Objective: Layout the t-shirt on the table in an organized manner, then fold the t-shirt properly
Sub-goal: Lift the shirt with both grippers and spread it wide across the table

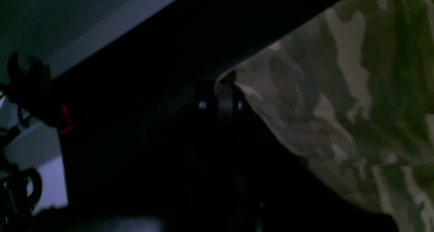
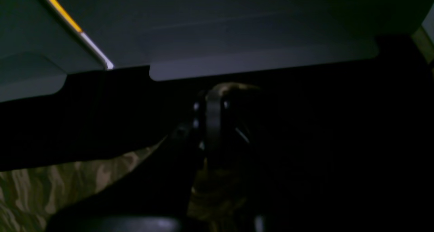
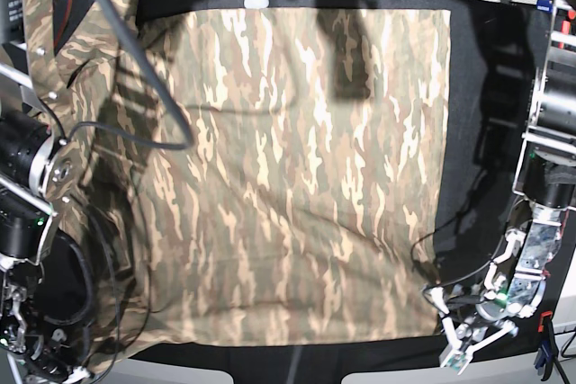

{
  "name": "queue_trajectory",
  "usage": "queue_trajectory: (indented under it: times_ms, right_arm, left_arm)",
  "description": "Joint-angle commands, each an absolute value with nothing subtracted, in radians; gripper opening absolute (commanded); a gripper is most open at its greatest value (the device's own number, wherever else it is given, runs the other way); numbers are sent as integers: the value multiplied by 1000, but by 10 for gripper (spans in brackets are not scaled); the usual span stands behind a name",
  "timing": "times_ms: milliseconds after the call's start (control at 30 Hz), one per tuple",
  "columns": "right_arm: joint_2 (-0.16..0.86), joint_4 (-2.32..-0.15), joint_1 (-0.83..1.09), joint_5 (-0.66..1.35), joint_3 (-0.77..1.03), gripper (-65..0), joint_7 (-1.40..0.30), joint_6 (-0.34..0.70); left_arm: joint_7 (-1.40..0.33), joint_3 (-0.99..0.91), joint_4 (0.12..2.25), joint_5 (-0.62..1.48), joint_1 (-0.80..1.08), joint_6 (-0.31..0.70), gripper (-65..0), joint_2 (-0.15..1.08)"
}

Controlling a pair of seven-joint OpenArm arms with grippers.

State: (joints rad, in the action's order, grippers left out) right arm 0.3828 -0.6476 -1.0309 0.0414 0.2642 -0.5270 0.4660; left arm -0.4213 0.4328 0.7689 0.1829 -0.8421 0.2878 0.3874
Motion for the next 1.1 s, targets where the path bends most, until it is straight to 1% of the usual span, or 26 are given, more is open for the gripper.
queue_trajectory:
  times_ms: [0,167,300,333,367,400,433,467,733,800,833,867,900,933,967,1067]
  right_arm:
    - [393,-665,-1080,51,266,-650,-493,463]
    - [393,-665,-1079,46,266,-650,-495,463]
    - [393,-665,-1079,-2,266,-650,-492,463]
    - [394,-665,-1079,-1,266,-591,-493,463]
    - [394,-665,-1079,4,266,-517,-494,463]
    - [393,-665,-1079,8,266,-459,-497,463]
    - [393,-665,-1077,10,266,-421,-500,463]
    - [393,-665,-1077,10,266,-401,-500,463]
    - [398,-665,-1074,23,266,-398,-486,463]
    - [398,-665,-1074,99,266,-398,-502,463]
    - [398,-665,-1075,146,266,-398,-536,465]
    - [398,-665,-1075,179,266,-399,-577,490]
    - [398,-665,-1075,196,266,-400,-601,557]
    - [398,-665,-1073,204,266,-400,-602,646]
    - [398,-667,-1073,212,266,-400,-600,698]
    - [396,-685,-1072,220,266,-400,-620,698]
  left_arm:
    - [-389,426,782,184,-884,276,-650,394]
    - [-387,426,782,184,-884,276,-650,394]
    - [-380,426,782,184,-884,276,-643,394]
    - [-368,426,782,184,-884,276,-563,394]
    - [-357,425,782,184,-884,276,-481,394]
    - [-342,425,782,184,-884,276,-416,394]
    - [-329,425,782,184,-884,275,-374,394]
    - [-320,425,782,184,-884,275,-352,394]
    - [-316,425,782,184,-884,276,-349,394]
    - [-318,425,782,184,-884,276,-349,394]
    - [-326,425,782,185,-884,276,-349,394]
    - [-342,426,782,192,-884,276,-349,394]
    - [-372,425,782,201,-884,276,-349,394]
    - [-410,425,783,215,-885,278,-349,394]
    - [-453,425,783,230,-885,281,-349,394]
    - [-572,425,783,276,-887,315,-349,394]
